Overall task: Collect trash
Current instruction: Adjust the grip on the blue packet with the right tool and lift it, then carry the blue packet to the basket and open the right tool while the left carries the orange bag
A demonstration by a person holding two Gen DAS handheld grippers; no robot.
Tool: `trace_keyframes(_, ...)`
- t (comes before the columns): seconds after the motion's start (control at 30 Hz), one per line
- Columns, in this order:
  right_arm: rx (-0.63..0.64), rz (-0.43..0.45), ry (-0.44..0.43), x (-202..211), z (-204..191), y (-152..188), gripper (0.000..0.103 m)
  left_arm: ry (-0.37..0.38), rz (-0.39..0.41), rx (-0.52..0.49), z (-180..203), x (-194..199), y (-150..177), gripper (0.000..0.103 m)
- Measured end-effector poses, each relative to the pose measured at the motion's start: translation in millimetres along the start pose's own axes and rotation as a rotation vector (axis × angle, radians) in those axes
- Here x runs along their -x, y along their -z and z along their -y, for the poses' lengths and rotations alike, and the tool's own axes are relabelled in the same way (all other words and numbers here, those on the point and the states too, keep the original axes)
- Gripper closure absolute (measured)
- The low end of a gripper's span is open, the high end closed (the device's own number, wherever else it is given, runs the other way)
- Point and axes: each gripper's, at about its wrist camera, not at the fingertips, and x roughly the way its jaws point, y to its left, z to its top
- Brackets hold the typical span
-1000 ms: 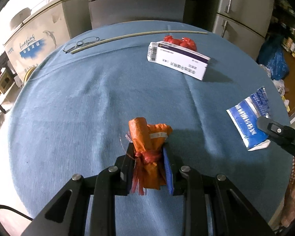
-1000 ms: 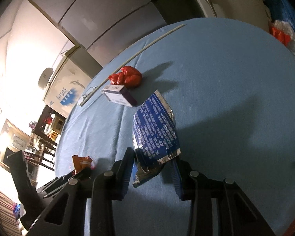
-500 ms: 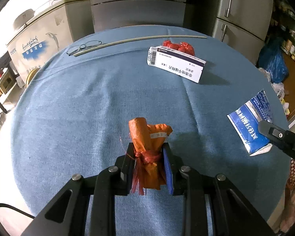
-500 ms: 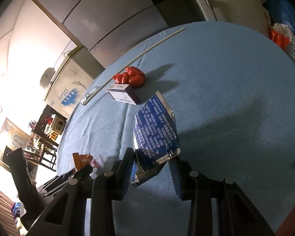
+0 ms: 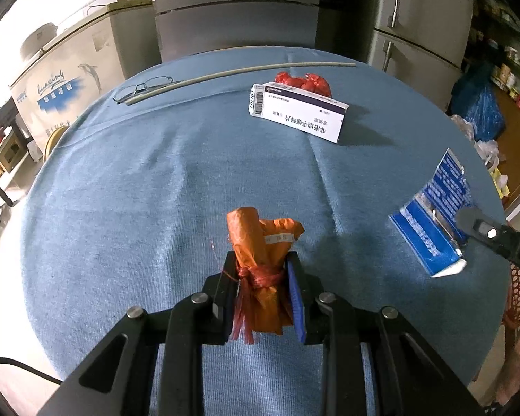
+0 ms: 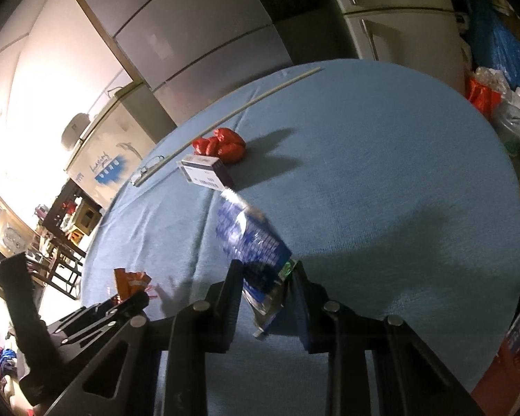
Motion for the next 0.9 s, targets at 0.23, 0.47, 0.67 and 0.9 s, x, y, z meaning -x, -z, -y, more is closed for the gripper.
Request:
trace_keyframes(0.23,0.013,0.039,0.115,10.6,5.3,-0.5,0.017,-0.001,-0.011,0.050,-13.7,-1.9,2.7,0.075)
trace_keyframes(0.47,0.097,0.040,0.180,19.4,5.0,-9.0,0.017,0.002,-0.004,0.047,-12.0,-2.6,-1.0,0.075)
trace_keyframes(0.67,0.320,-0.042,0.165,-9.9,-24.8,-22.5,0.017,0.008,-0.014,0.024,-6.6,-4.1,2.1,0.075)
trace_keyframes(0.9,0.463,-0.187,0.198,-60.0,-30.1,-20.9,0.016,0.011,-0.022,0.022,-9.3,-6.4,1.3,0.075)
